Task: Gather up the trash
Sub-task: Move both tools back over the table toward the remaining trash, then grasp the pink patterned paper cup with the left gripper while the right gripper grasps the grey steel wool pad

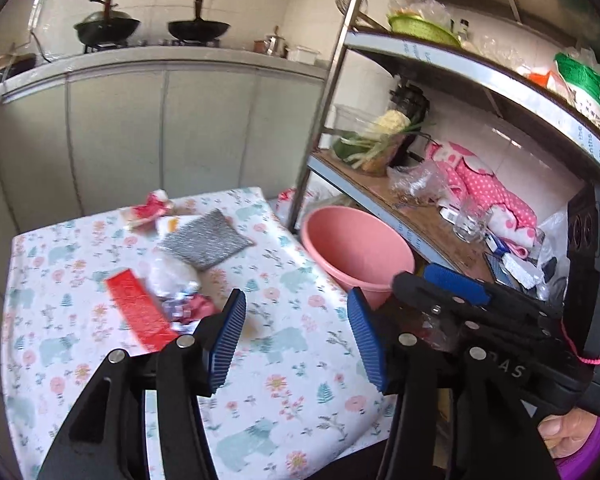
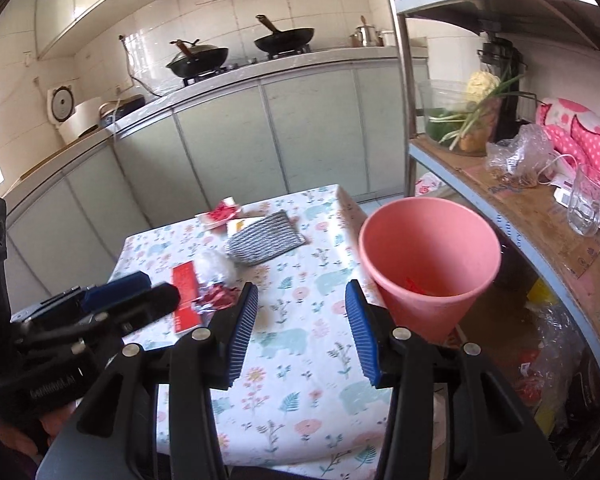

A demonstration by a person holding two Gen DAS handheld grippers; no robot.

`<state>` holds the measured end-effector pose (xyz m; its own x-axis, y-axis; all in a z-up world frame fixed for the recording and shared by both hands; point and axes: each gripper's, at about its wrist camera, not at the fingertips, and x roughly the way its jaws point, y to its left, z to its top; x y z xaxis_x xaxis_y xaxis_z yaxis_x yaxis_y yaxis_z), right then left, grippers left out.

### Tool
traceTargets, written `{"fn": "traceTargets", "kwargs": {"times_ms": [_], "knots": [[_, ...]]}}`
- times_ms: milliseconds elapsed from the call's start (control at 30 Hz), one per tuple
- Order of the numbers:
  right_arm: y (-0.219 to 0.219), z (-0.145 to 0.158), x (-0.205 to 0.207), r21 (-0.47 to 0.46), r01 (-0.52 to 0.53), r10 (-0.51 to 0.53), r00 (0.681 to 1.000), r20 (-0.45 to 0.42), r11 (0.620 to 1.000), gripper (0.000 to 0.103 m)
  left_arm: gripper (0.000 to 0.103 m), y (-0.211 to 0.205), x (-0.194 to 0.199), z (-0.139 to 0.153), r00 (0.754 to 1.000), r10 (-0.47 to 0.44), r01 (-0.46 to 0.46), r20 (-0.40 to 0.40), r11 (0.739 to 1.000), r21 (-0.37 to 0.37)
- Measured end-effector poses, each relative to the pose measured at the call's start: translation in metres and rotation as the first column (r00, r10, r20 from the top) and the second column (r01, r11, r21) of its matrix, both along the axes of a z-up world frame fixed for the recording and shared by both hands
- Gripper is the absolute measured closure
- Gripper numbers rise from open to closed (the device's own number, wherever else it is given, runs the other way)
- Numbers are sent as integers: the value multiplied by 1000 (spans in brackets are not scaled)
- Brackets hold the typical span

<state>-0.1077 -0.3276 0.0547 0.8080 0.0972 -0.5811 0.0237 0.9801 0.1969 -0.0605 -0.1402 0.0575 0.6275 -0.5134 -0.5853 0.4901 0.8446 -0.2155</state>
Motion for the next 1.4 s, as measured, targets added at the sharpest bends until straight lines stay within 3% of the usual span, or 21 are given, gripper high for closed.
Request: {"fn": "traceTargets", "kwargs": {"times_ms": [233,467,567,633,833,933,1033,1200,1400], "knots": [[19,3,6,6,-75,75,997,17,997,57,49,79,21,14,983,184,-185,-23,981,-53],[24,-27,37,49,-179,181,983,-39,983,57,49,136,77,-19,909,364,-380,-205,924,-45],[26,-39,53,57,-211,215,975,-59,976,57,49,140,101,-34,880,399,-417,-259,909,-16],[25,-47,66,69,-230,235,969,-78,971,57,49,137,117,-39,874,405,-422,-270,907,-5],[13,-62,100,90,-228,237,965,-113,969,57,49,109,180,-38,893,381,-383,-239,923,40],[8,-69,117,106,-221,235,962,-141,969,57,49,95,212,-31,931,329,-319,-158,944,85],[6,-75,131,129,-229,250,952,-178,965,57,50,75,238,-31,973,208,-186,-101,964,189],[7,-80,152,151,-235,263,943,-205,960,57,59,57,269,-52,997,51,-30,-53,938,347],[13,-86,177,170,-233,269,935,-233,957,57,64,51,290,-76,998,-13,35,-61,928,371]]}}
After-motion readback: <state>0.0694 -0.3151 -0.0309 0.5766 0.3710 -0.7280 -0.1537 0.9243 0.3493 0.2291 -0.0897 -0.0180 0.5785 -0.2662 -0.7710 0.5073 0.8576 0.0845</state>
